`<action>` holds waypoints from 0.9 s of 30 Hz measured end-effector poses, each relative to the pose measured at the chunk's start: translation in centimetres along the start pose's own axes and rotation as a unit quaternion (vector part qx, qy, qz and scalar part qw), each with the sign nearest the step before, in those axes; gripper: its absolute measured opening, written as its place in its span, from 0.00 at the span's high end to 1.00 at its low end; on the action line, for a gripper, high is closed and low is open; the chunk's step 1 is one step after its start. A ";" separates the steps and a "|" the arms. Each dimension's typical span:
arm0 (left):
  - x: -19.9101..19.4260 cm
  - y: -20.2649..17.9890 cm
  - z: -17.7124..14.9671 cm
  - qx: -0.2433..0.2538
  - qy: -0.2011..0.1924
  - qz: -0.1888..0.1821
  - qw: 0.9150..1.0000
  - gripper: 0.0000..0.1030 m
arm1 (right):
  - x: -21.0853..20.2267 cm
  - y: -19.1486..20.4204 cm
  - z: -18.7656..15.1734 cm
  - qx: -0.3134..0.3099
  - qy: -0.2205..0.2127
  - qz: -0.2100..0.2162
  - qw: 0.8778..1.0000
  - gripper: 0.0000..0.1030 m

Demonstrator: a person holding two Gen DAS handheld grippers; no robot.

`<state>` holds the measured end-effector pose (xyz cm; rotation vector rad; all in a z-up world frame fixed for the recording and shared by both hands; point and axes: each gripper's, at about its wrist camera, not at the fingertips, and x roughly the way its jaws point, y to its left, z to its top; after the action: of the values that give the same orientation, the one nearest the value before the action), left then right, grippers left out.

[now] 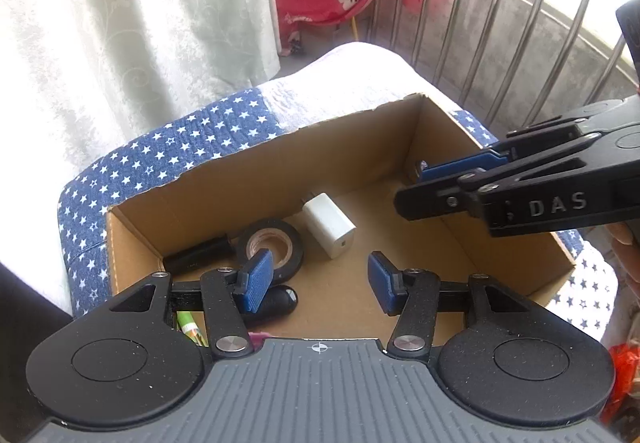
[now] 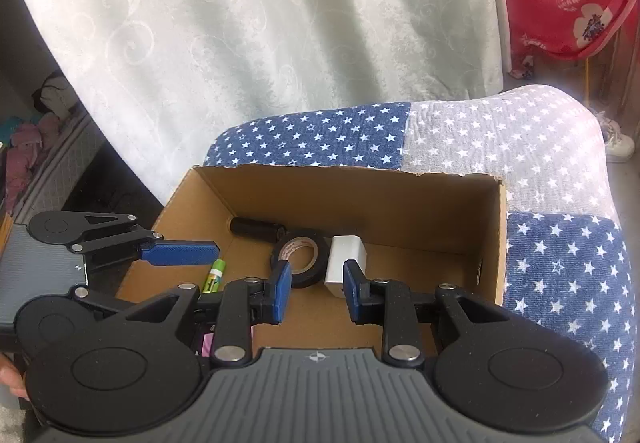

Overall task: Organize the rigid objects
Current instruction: 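Withdraw the right gripper up out of the box, then grasp the rose-gold lidded jar with the right gripper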

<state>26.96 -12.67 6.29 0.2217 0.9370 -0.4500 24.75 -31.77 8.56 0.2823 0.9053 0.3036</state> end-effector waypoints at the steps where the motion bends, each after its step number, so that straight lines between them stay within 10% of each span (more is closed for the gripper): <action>1: -0.9 -0.2 -0.6 0.000 -0.008 -0.002 1.000 0.49 | -1.4 0.2 -0.8 0.003 -0.011 0.010 1.000 0.70; 15: -7.7 -1.8 -14.0 -0.021 -0.143 -0.048 0.988 0.46 | -8.4 1.2 -14.1 0.060 -0.094 0.086 0.990 0.70; 27: -0.8 -6.1 -19.2 -0.002 -0.117 0.013 0.993 0.46 | -2.2 2.3 -18.0 0.089 -0.054 0.092 0.990 0.56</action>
<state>9.80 -10.72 -4.15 0.1737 0.7043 -0.4393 8.71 -28.48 0.47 0.5451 0.8010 0.3750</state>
